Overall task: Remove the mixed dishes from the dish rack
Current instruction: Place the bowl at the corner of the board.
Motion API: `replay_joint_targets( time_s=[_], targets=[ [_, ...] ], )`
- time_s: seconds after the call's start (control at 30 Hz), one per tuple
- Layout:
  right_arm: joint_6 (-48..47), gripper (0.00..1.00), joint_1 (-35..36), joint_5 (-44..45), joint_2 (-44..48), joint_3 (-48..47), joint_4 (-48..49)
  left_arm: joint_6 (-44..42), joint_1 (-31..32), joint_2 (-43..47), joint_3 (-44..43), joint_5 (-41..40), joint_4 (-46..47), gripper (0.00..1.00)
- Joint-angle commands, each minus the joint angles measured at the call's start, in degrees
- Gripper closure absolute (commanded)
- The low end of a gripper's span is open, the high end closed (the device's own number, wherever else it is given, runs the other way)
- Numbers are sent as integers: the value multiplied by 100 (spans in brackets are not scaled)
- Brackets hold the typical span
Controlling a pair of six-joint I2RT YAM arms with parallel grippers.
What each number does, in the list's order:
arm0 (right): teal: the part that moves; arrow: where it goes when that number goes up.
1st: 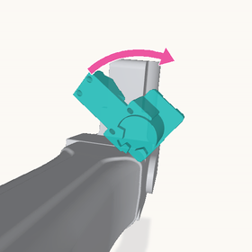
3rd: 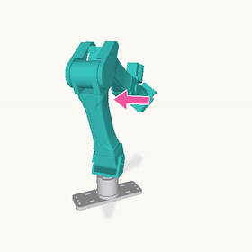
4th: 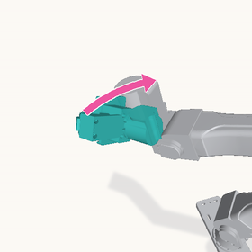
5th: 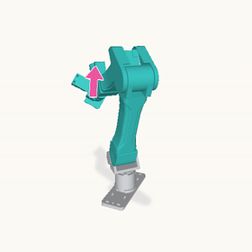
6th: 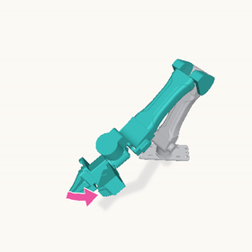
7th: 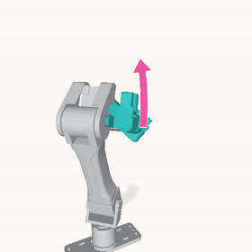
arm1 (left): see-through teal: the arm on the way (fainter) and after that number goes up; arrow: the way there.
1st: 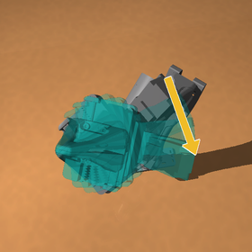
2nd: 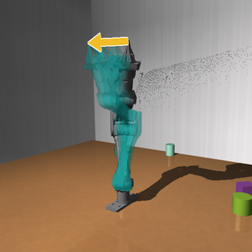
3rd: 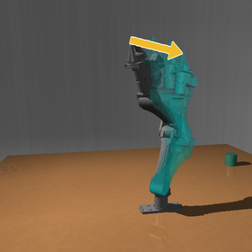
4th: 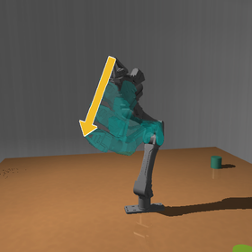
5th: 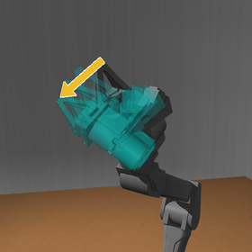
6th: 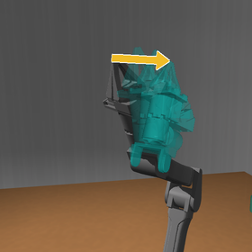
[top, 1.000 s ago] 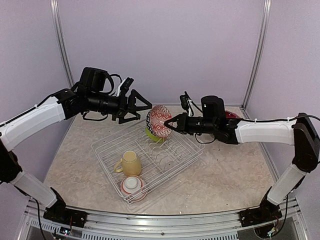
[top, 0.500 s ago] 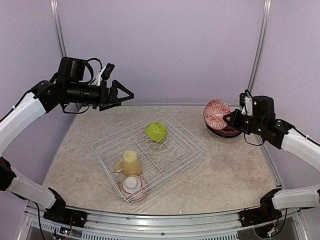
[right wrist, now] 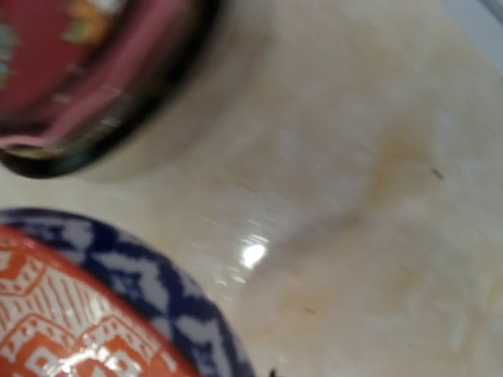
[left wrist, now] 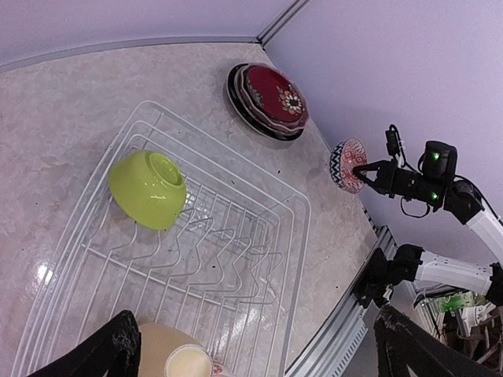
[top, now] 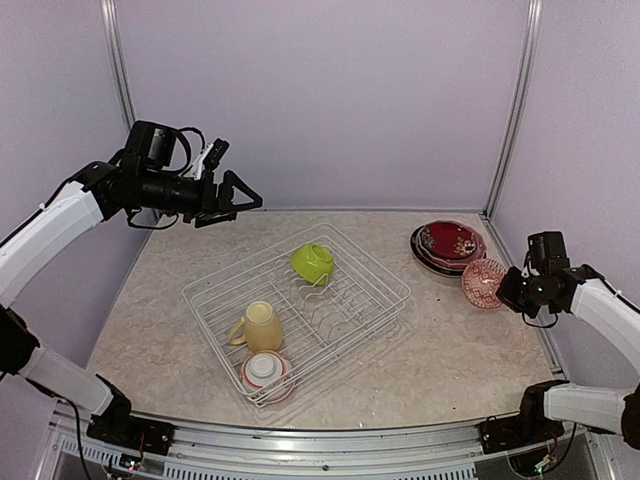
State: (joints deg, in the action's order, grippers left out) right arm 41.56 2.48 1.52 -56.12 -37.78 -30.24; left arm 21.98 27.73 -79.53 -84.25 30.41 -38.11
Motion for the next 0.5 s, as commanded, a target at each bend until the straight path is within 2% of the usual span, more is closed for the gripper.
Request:
replay_joint_targets(
  time_s=[0.0,0.37,0.47],
  targets=[
    [402,100,-414,-137,-14,226,160,-93,-215,139,334,255,130,1],
    [643,100,-1121,-971,-1001,539,1381,-15,-391,389,580,282,185,1],
    [719,100,-1132,-922,-1311,460,1436,-5,-389,406,602,300,190,1]
  ],
)
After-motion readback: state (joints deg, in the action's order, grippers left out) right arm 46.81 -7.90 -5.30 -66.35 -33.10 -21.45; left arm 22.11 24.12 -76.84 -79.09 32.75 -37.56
